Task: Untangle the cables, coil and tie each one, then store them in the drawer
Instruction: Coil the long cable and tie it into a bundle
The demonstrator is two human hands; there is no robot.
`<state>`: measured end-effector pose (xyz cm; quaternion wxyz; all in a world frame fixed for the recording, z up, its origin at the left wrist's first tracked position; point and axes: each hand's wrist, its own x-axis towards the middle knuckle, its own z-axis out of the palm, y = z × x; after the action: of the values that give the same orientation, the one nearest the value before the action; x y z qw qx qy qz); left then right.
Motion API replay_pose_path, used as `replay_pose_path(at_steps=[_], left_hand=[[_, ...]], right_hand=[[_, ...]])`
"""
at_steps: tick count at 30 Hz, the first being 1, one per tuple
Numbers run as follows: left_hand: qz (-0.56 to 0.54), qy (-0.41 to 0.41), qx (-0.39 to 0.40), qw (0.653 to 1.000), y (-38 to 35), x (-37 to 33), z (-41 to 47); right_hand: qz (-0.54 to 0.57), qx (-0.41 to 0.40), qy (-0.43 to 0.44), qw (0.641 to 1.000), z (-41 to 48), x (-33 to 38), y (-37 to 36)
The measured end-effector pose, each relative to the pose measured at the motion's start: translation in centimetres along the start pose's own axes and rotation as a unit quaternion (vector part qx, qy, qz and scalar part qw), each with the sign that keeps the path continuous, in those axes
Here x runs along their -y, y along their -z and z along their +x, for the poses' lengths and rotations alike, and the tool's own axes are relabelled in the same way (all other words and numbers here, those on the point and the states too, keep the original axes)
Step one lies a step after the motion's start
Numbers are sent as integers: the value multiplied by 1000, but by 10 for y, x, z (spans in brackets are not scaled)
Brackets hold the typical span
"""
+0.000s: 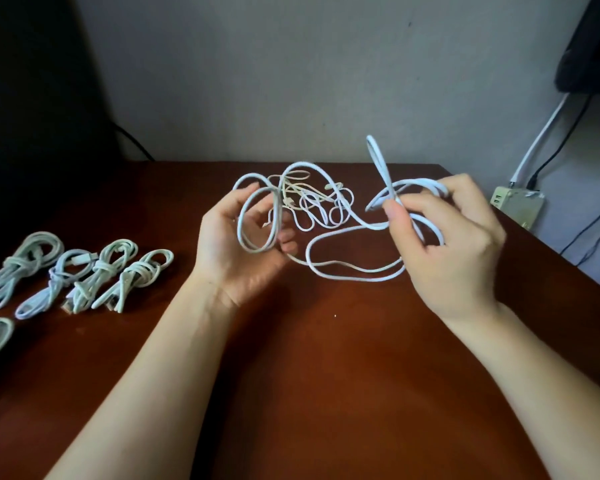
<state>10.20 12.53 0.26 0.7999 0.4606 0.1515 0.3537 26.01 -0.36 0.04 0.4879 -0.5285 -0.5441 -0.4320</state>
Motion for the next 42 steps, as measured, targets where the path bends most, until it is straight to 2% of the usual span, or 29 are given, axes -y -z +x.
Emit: replay_pose_path(at_steps=[2,7,11,14,16,19,22,24,28,32,37,42], left_hand=[[-76,41,-84,993,4,2,4],[-23,2,-245,969,-2,5,5],[71,-104,-374,919,-1,4,8],[217,-201,-423,856,-6,5,2],[295,-269,-376,836,-13,7,-2],[335,-332,-249,846,-26,16,-3],[351,-333,-119,867,-39,25,-7],[345,-302,-71,886,-43,29,-8],[315,-228,-67,919,-42,27,-7],[233,-146,-68,959,-39,20,-6],[195,-110,-96,970,-35,17,-6],[163,-75,-122,976,-28,17,-4]], right_hand=[[-21,27,-39,999,-2,-6,-3],[-29,131,-94,987,-5,-8,-7],[17,182,-145,972,-5,-9,-6],[31,205,-202,957,-6,-7,-8],[35,208,-225,951,-7,-7,-9],[51,217,-230,947,-8,-6,-8],[66,238,-192,950,-10,-6,-8],[84,263,-156,948,-12,-6,-8],[105,307,-93,941,-13,0,-5],[95,332,-40,938,-12,5,-4],[105,352,14,930,-12,9,-5],[133,382,31,914,-13,12,-5]])
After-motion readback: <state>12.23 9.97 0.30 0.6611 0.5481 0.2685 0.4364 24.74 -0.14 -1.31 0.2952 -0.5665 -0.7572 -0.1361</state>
